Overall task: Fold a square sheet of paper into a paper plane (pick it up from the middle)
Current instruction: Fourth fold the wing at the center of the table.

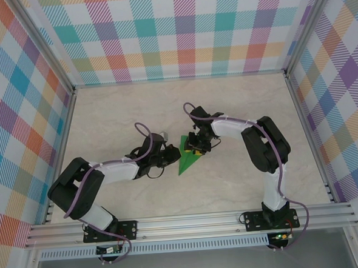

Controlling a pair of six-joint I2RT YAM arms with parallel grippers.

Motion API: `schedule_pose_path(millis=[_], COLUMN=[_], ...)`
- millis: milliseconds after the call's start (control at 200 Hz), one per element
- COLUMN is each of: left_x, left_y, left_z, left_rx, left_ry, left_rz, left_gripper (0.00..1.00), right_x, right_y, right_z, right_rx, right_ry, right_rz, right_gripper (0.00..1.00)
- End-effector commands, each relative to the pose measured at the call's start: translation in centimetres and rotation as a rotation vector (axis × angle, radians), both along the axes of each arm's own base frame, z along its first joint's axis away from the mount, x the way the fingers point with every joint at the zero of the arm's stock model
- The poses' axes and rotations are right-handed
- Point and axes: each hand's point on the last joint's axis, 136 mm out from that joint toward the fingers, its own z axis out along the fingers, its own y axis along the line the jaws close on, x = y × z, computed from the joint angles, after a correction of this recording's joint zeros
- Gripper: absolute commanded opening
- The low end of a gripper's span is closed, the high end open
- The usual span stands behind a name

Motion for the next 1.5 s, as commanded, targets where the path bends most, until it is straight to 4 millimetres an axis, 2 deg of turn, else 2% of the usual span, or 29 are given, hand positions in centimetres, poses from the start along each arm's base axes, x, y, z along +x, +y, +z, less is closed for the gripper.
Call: schedule_pose_path(millis=[0, 300, 675, 1190, 1495], left_x=[0.6, 0.8, 1.2, 1.2, 1.1], left_y=[-0.6, -1.9, -1.2, -0.8, -1.5], left_z=[1.1, -0.6, -3.0, -4.0, -3.2], left_rx=[-0.043, -0.070, 0.012, 0.053, 0.002], left_ry=[-0.007, 0.041, 0.065, 0.076, 0.067], left_rz=[-0.011, -0.042, -0.027, -0.019, -0.044], left_gripper=[0.09, 0.11, 0.09, 0.08, 0.10], right_x=[-4.4, -4.4, -4.8, -5.1, -5.2], right_y=[-6.2, -6.2, -6.6, -7.1, -7.2], right_z=[-7.5, -7.3, -7.3, -7.8, -8.1], right_rx=[-0.300, -0.300, -0.309, -0.340, -0.344], right_ry=[0.176, 0.171, 0.176, 0.190, 0.194], right_rz=[-0.028, -0.032, -0.044, -0.043, -0.036], right_gripper=[0.40, 0.40, 0.37, 0.35, 0.36])
